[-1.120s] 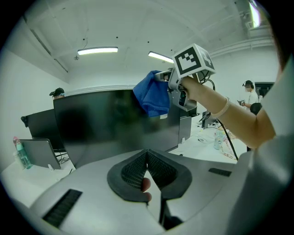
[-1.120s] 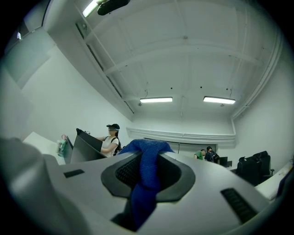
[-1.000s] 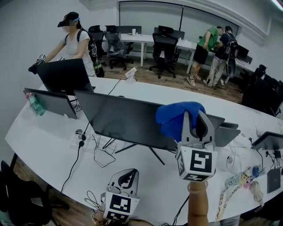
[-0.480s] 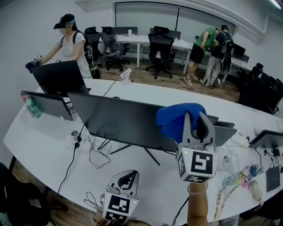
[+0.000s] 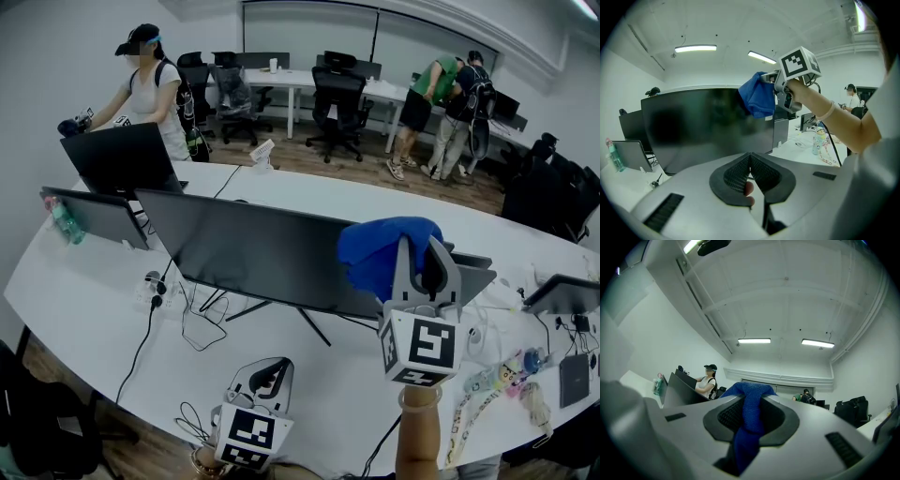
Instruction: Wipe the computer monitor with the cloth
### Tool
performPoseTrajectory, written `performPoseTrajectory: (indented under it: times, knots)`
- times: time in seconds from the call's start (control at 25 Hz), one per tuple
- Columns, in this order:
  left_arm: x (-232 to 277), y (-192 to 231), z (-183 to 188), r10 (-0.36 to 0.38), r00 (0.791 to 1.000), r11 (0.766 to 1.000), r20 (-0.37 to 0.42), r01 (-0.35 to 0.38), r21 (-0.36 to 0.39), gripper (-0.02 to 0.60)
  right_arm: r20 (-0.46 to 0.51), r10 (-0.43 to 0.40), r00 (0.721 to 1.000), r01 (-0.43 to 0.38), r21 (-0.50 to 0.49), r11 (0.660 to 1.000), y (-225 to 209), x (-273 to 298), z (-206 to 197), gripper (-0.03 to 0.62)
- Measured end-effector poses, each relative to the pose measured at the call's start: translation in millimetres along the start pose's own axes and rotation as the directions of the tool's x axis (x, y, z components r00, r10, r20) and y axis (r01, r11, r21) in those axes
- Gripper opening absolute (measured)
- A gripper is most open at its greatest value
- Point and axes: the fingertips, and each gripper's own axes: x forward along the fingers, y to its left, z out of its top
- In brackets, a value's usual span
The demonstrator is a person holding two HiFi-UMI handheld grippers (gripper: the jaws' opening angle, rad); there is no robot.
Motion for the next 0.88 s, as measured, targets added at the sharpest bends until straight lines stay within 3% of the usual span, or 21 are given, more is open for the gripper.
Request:
performPoseTrajectory:
  times: [0.88]
  knots:
    - [19,-38,7,-0.024,1.000,1.000,-0.001,0.024,0.016,0.009,-0.011,-0.039,0.999,0.039,0.010,0.999,-47,-15,-15,0.072]
